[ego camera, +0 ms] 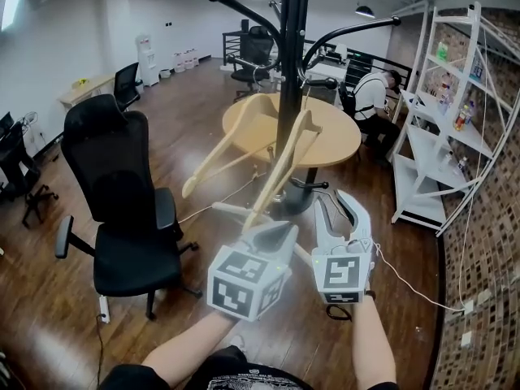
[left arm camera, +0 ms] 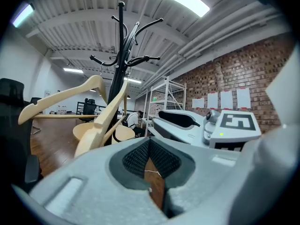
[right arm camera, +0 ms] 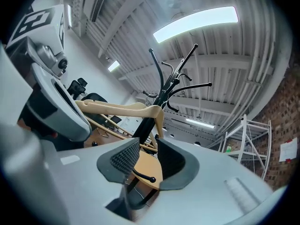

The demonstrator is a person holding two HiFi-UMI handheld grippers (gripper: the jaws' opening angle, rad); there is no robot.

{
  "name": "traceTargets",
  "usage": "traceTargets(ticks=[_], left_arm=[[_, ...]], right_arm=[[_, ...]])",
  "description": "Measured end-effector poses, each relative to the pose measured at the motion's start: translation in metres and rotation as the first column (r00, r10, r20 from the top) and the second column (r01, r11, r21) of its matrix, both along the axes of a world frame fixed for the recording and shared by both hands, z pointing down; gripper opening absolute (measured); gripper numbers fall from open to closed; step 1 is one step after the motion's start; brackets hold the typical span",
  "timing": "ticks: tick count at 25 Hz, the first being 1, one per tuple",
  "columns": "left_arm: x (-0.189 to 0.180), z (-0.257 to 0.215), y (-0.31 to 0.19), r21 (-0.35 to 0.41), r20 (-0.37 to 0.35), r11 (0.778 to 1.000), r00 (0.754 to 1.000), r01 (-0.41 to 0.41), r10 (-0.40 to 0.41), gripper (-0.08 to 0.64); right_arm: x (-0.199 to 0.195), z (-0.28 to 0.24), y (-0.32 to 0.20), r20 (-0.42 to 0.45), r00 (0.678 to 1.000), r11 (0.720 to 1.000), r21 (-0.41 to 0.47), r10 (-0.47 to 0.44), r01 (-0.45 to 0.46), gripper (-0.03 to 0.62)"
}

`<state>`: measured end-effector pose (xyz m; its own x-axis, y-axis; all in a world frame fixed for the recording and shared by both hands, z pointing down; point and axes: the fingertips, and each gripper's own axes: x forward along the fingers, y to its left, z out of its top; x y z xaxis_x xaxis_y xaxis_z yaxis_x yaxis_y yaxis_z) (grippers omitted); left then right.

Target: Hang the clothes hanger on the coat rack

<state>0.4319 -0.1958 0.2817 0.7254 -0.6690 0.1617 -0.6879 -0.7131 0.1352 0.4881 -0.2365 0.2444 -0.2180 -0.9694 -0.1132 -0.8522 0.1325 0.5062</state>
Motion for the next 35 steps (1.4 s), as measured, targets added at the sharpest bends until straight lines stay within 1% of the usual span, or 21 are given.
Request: traceTargets(ticks=[4, 7, 11, 14, 17, 22, 27, 35], left_arm=[[0.000, 0.007, 0.014, 0.003, 0.003, 1.000, 1.000, 0.023, -0.023, 0.005], [0.001, 0.014, 0.025, 0.007, 0.004, 0.999, 0.999, 0.040, -0.040, 0.005], [0.003, 0.026, 0.042, 0.002, 0.013, 0.998, 0.998, 0.062, -0.062, 0.005], [0.002, 0.035, 0.055, 0.009, 0.032, 0.997, 0.996, 0.082, -0.082, 0.005], [0.000, 0.043, 0.067, 0.017, 0.054, 0.995, 0.994, 0.098, -0.099, 0.005], [-0.005, 0.053, 0.080, 0.030, 0.083, 0.992, 0.989, 0.123, -0.125, 0.005], [-0.009, 0.062, 0.090, 0.030, 0.092, 0.990, 0.986, 0.137, -0.140, 0.005], [-0.011, 0.066, 0.099, 0.023, 0.091, 0.991, 0.987, 0.134, -0.136, 0.005]], right_arm=[[-0.007, 0.006, 0.026, 0.053, 0.998, 1.000, -0.012, -0.018, 0.018, 0.088], [-0.009, 0.015, 0.046, 0.113, 0.993, 0.999, -0.030, -0.021, 0.025, 0.052], [-0.006, 0.031, 0.070, 0.203, 0.979, 0.995, -0.088, -0.021, 0.039, 0.002], [-0.005, 0.045, 0.086, 0.276, 0.961, 0.987, -0.148, -0.015, 0.058, 0.002], [-0.007, 0.056, 0.098, 0.330, 0.944, 0.979, -0.190, -0.008, 0.075, 0.002], [-0.015, 0.070, 0.112, 0.369, 0.929, 0.972, -0.220, 0.002, 0.085, 0.002], [-0.016, 0.077, 0.125, 0.400, 0.916, 0.968, -0.233, 0.009, 0.092, 0.002], [-0.024, 0.083, 0.136, 0.405, 0.914, 0.963, -0.248, 0.005, 0.105, 0.002]])
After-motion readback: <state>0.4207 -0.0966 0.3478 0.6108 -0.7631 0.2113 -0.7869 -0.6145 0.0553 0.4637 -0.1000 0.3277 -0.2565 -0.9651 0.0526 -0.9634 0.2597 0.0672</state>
